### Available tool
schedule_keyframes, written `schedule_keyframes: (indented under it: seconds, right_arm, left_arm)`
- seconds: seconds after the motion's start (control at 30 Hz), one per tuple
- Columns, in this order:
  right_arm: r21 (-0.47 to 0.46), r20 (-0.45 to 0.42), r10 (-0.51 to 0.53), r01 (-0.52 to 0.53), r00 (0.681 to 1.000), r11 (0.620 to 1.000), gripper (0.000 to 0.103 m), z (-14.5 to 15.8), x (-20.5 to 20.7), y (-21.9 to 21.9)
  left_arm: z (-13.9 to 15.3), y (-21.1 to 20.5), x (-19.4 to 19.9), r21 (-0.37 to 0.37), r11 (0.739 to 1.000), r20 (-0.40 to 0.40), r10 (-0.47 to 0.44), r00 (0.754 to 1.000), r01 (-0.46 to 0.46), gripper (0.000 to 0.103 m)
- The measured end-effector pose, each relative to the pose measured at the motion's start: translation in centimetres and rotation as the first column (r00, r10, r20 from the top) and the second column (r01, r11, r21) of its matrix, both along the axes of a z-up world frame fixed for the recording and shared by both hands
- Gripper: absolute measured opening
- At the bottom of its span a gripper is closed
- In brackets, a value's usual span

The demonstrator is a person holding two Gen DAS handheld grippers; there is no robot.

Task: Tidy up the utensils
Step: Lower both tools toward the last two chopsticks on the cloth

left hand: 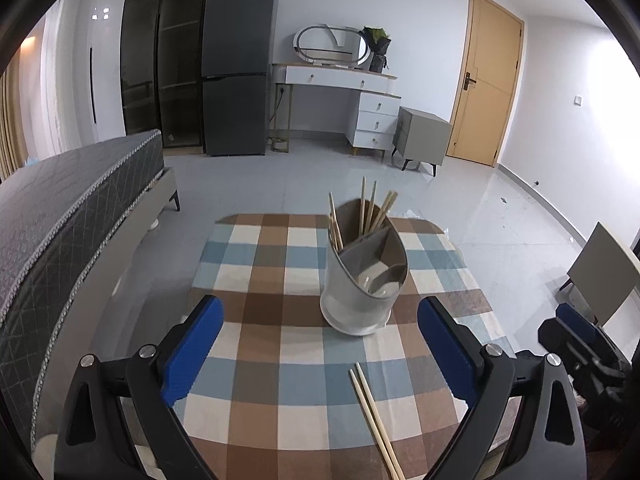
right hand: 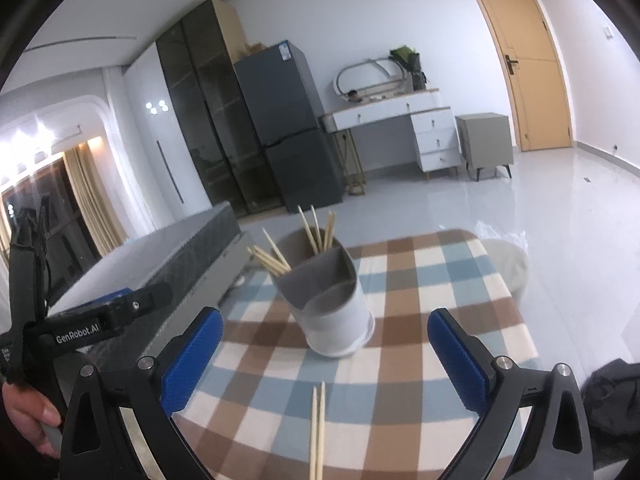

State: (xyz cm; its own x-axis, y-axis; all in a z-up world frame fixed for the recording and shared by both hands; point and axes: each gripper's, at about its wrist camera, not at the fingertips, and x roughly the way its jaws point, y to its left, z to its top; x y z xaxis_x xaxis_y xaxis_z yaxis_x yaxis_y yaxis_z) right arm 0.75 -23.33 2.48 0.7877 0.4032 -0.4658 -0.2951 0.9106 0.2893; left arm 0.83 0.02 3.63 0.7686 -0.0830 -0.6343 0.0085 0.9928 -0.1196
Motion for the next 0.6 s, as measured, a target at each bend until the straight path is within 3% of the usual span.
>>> schedule_keyframes:
  seconds: [0.33, 0.6]
  right_arm:
    - [-0.039, -0.125, 0.053, -0.058, 0.991, 0.998, 0.103, -3.7, 0.4, 1.4]
    - [-0.079, -0.272, 0.096, -0.122, 0.957, 0.989, 0.102, -7.0, 2.0, 3.1]
  left_arm:
    - [-4.9, -1.0, 0.7, -0.036, 0.999, -0.127, -0.015, 0.992, 0.01, 0.095]
    - [-8.4, 0.9, 2.4, -0.071, 0.997, -0.266, 0.015, 0.964, -0.035, 0.095]
